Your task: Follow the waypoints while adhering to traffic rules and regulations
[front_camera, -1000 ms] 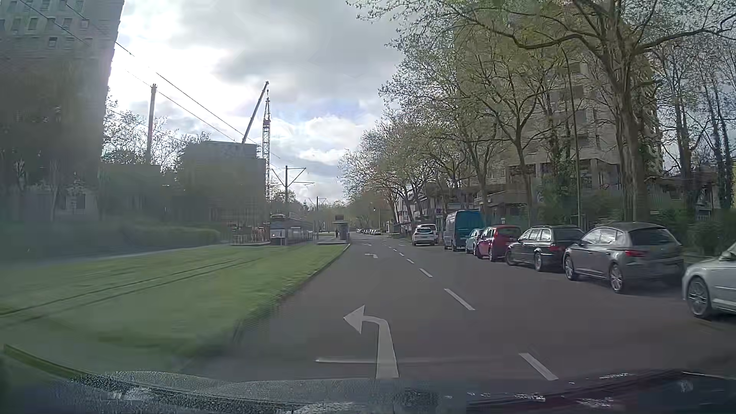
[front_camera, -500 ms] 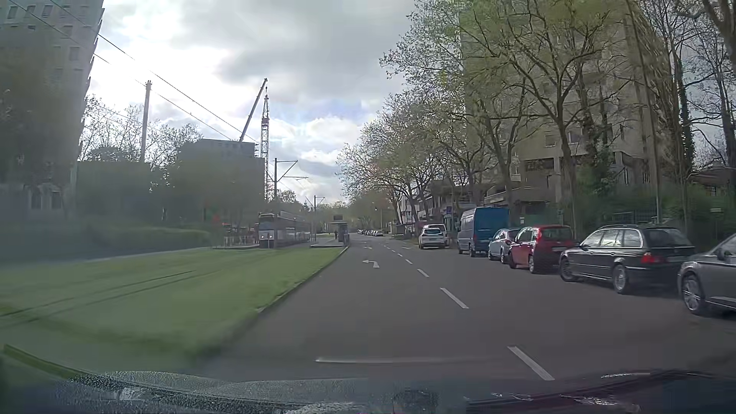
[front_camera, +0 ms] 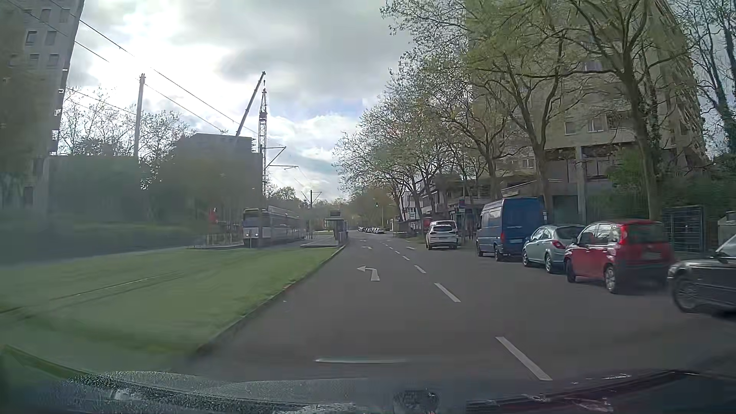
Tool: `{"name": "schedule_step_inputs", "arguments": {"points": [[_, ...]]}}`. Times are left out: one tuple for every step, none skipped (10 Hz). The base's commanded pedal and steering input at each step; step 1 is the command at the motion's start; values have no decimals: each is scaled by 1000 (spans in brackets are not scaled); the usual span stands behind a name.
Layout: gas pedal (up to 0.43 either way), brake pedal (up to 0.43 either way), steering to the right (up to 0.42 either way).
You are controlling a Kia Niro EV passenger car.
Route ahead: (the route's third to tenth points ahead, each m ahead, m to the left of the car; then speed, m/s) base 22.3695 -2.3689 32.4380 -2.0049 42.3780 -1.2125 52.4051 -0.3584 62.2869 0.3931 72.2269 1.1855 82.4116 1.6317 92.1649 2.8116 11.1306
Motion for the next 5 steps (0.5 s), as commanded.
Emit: {"name": "schedule_step_inputs", "arguments": {"points": [[67, 0, 0], [67, 0, 0], [67, 0, 0], [67, 0, 0], [67, 0, 0]]}}
